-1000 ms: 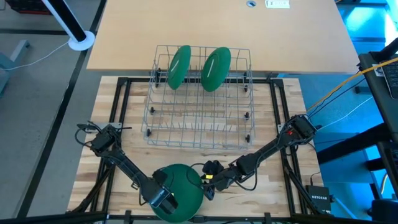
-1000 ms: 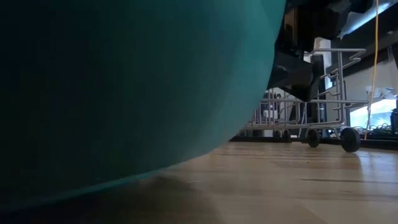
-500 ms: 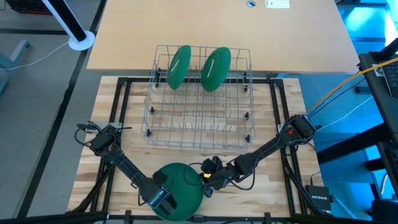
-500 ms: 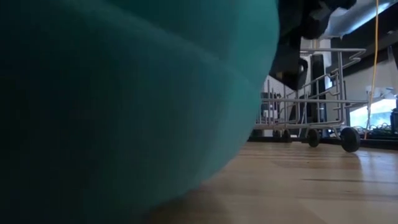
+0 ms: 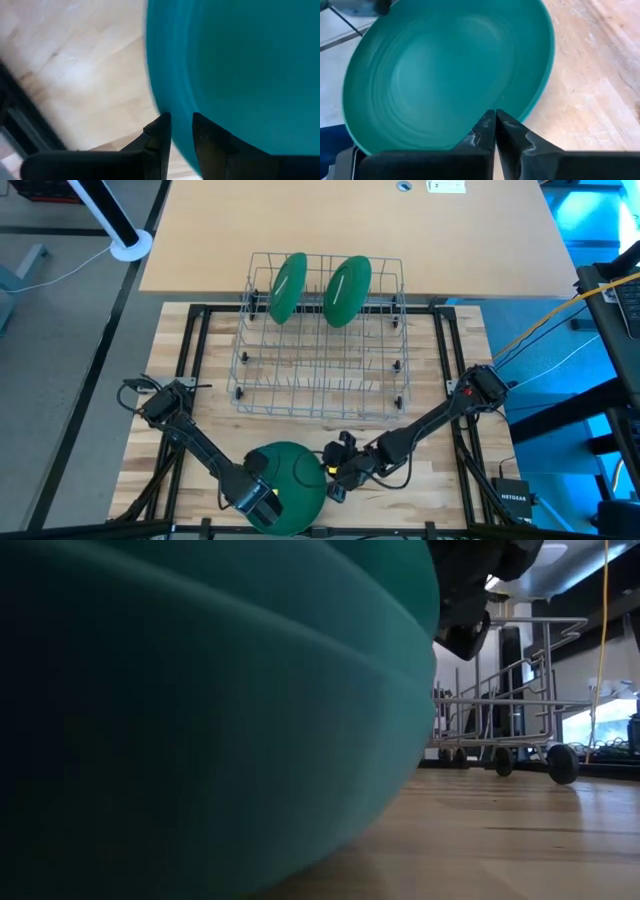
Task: Sort dishes
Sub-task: Put the top green plate in the dish rack
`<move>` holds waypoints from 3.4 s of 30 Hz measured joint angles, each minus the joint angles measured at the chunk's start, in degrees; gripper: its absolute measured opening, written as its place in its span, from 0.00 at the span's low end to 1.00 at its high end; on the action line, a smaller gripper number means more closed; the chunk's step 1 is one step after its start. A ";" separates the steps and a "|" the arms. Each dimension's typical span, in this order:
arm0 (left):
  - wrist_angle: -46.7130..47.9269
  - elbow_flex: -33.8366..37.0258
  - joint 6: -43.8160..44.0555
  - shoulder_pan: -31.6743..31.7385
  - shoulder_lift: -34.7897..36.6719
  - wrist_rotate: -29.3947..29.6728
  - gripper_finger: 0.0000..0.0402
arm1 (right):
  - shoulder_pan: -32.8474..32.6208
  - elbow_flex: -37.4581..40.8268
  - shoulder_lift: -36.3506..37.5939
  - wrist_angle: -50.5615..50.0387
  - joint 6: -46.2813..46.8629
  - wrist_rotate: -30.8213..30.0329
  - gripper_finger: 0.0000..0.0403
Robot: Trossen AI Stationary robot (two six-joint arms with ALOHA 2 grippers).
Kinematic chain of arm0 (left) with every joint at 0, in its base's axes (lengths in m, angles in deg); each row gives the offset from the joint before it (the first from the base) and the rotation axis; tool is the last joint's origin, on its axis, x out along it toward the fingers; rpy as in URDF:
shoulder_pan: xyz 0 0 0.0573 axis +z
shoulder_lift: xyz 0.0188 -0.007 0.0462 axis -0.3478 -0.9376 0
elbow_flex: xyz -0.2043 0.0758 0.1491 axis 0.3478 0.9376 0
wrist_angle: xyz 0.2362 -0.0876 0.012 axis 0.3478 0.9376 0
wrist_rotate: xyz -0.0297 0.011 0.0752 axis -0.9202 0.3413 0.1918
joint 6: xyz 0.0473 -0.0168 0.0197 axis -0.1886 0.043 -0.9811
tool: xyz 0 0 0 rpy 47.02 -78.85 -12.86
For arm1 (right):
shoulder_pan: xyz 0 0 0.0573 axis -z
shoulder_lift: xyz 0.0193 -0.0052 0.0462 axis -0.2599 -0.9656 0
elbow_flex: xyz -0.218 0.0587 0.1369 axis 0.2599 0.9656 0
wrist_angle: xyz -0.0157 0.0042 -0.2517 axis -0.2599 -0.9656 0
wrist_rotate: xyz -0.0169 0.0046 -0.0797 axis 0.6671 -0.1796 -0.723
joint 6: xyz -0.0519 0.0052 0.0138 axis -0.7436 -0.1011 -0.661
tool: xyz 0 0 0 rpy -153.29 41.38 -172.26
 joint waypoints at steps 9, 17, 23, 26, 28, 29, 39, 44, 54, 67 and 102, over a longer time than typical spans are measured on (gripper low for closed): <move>-2.51 0.26 -0.54 -0.07 0.02 0.97 0.17 | 0.04 0.00 0.00 -0.04 0.17 0.06 0.10; -2.23 0.26 -0.10 -1.55 0.02 0.90 0.17 | 0.17 0.02 0.00 -0.04 0.28 1.53 0.10; 0.22 0.19 1.44 -2.81 0.04 0.91 0.17 | 0.17 0.02 0.00 -0.31 0.00 1.59 0.10; 0.52 0.11 1.97 -3.08 0.07 0.81 0.17 | 0.17 0.02 0.00 -0.33 -0.06 1.59 0.10; 0.99 0.11 1.95 -3.16 0.07 0.80 0.17 | 0.17 0.02 0.00 -0.30 -0.11 1.59 0.10; 1.05 0.11 1.95 -3.15 0.09 0.78 0.17 | 0.17 0.02 0.00 -0.33 -0.11 1.59 0.10; -3.72 0.20 3.07 -3.01 0.09 5.47 0.17 | 0.20 0.09 0.00 0.81 -0.20 4.99 0.10; -10.12 0.20 0.34 -1.71 -1.08 8.48 0.17 | 0.20 0.09 0.00 1.22 0.07 6.63 0.16; -17.81 0.02 -7.42 1.76 -3.85 8.48 0.17 | 1.39 0.13 0.00 0.32 0.16 7.57 0.40; -20.36 -0.03 -9.64 4.37 -6.22 8.24 0.17 | 3.38 0.00 0.63 -5.92 -0.42 11.45 0.42; -21.72 0.20 -11.60 4.76 -6.49 9.06 0.17 | 3.45 0.17 3.95 -13.60 3.24 10.49 0.42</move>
